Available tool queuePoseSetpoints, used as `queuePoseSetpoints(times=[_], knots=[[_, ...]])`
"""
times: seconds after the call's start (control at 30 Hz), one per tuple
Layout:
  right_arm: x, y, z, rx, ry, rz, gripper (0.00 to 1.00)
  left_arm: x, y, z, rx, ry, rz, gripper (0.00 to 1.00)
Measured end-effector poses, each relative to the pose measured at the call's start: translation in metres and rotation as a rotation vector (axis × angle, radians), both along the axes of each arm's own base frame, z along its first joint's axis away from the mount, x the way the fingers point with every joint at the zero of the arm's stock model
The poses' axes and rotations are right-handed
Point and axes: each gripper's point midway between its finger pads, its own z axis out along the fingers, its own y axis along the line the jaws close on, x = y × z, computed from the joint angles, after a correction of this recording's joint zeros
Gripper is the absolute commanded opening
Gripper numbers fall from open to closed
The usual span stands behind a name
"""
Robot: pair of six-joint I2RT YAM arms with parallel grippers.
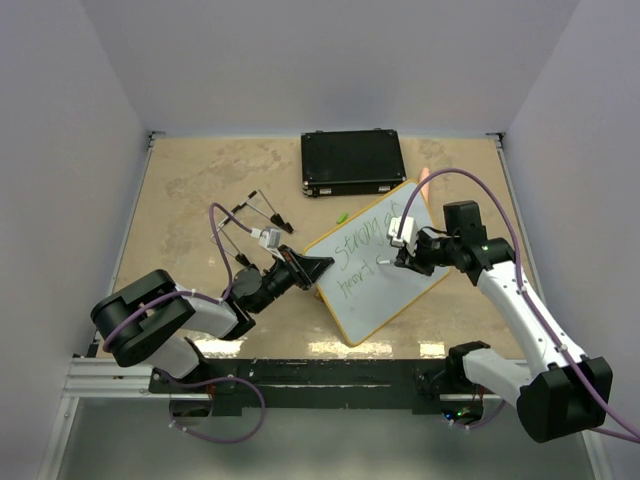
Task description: Write a sentence on the whiteboard
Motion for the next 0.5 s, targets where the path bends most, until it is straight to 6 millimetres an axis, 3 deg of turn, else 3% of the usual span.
queuePoseSetpoints(times=[0.5], knots=[[0.0010,-0.0024,0.0006,-0.006,0.001,-0.025,0.00,0.0000,0.0000,0.0000,0.000,0.000,0.000,0.00]])
